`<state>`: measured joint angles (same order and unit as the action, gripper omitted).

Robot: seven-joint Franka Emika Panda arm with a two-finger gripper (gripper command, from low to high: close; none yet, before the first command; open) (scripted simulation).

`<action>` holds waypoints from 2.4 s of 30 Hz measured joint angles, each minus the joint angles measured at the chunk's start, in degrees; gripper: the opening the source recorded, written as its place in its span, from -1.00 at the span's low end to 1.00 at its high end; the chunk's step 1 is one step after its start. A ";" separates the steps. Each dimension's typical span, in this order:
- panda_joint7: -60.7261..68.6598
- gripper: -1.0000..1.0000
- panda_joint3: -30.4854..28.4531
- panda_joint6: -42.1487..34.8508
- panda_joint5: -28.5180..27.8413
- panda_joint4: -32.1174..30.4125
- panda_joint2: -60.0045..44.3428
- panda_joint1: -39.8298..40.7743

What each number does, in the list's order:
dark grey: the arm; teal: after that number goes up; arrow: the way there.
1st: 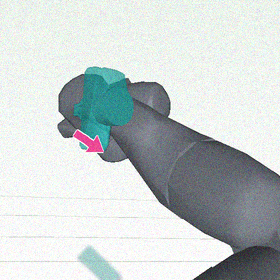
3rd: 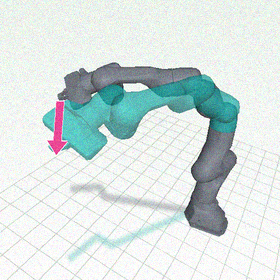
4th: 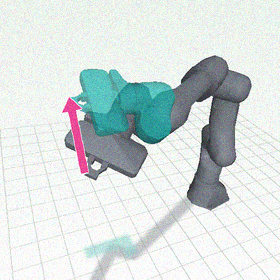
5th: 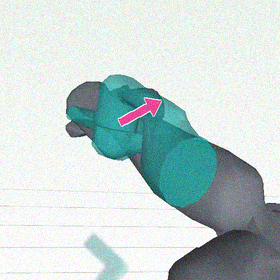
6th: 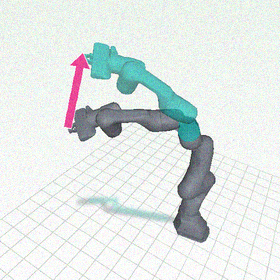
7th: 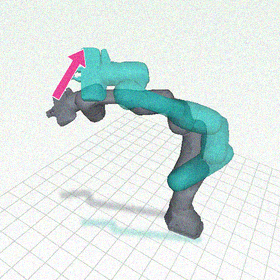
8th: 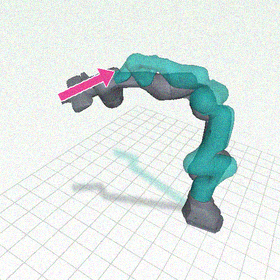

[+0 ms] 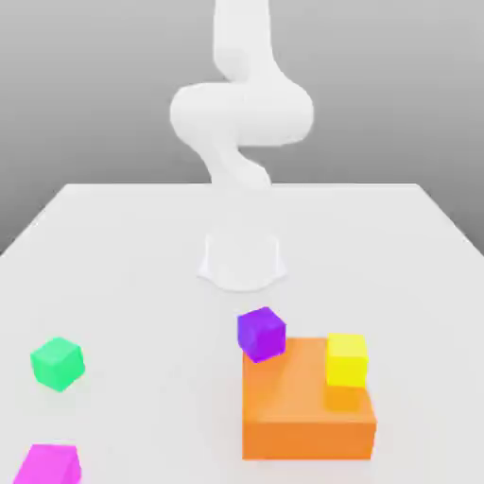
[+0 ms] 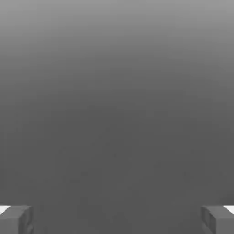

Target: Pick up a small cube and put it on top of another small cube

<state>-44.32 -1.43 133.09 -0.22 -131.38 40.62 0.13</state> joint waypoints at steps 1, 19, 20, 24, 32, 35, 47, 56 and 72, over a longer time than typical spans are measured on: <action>0.69 0.00 -0.63 0.57 -0.05 0.17 -2.25 0.07; 16.37 0.00 -10.80 9.94 5.06 3.09 -39.83 3.66; 17.43 0.00 -10.97 10.44 5.63 3.26 -41.94 4.36; 21.47 0.00 -11.10 12.44 7.60 3.92 -50.36 6.58; 27.92 0.00 -9.83 18.39 10.76 5.73 -67.04 11.87; 29.14 -1.00 -8.11 22.35 12.30 6.85 -72.33 13.34; 27.09 -1.00 -9.86 15.82 9.02 4.11 -63.02 10.58; 26.23 -1.00 -0.95 10.42 3.07 -8.81 -44.22 -2.61; 28.65 1.00 7.08 16.55 1.50 -24.13 -34.82 -15.02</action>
<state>-15.67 5.66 149.64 1.28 -155.51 5.80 -14.89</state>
